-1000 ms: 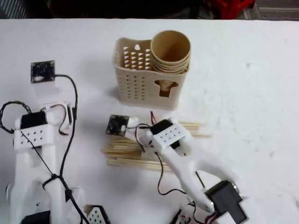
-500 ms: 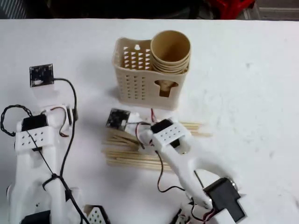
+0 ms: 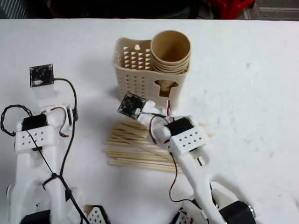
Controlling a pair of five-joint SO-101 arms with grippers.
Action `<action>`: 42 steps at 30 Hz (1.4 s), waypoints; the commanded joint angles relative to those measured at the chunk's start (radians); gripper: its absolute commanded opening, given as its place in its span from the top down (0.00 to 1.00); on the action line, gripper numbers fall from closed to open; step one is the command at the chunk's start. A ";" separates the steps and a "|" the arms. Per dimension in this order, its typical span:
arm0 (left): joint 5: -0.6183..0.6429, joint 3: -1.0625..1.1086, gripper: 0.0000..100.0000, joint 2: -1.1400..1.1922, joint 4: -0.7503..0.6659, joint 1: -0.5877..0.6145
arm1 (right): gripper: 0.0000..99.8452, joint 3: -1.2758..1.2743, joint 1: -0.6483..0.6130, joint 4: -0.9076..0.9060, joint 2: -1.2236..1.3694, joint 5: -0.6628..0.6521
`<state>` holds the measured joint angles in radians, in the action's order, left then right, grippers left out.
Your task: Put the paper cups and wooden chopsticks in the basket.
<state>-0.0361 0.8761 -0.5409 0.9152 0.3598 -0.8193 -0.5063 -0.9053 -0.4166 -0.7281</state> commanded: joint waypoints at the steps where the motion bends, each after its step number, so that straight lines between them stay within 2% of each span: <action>1: 0.012 -0.006 0.80 -0.001 -0.025 0.015 | 0.97 0.006 -0.004 0.033 0.101 0.000; 5: 0.012 -0.005 0.80 0.001 -0.023 0.015 | 0.90 0.011 -0.033 0.125 0.268 0.000; 8: 0.012 -0.005 0.80 0.001 -0.023 0.015 | 0.90 0.035 -0.025 0.139 0.320 0.000; 22: 0.012 -0.005 0.80 0.001 -0.023 0.015 | 0.91 0.040 -0.035 0.140 0.160 0.011; 25: 0.012 -0.005 0.80 0.001 -0.025 0.015 | 0.91 0.048 -0.036 0.148 0.156 0.058; 29: 0.012 -0.005 0.80 0.001 -0.025 0.015 | 0.91 0.032 -0.035 0.219 0.165 0.071; 35: 0.012 -0.005 0.80 0.001 -0.025 0.013 | 0.80 0.034 -0.035 0.282 0.302 0.071; 39: 0.012 -0.005 0.80 0.001 -0.025 0.013 | 0.81 0.035 -0.036 0.294 0.361 0.069; 42: 0.012 -0.005 0.80 0.001 -0.025 0.013 | 0.86 0.035 -0.031 0.294 0.364 0.069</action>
<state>-0.0361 0.8761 -0.5409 0.9152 0.3598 -0.7948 -0.5324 -0.6137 -0.0575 -0.6636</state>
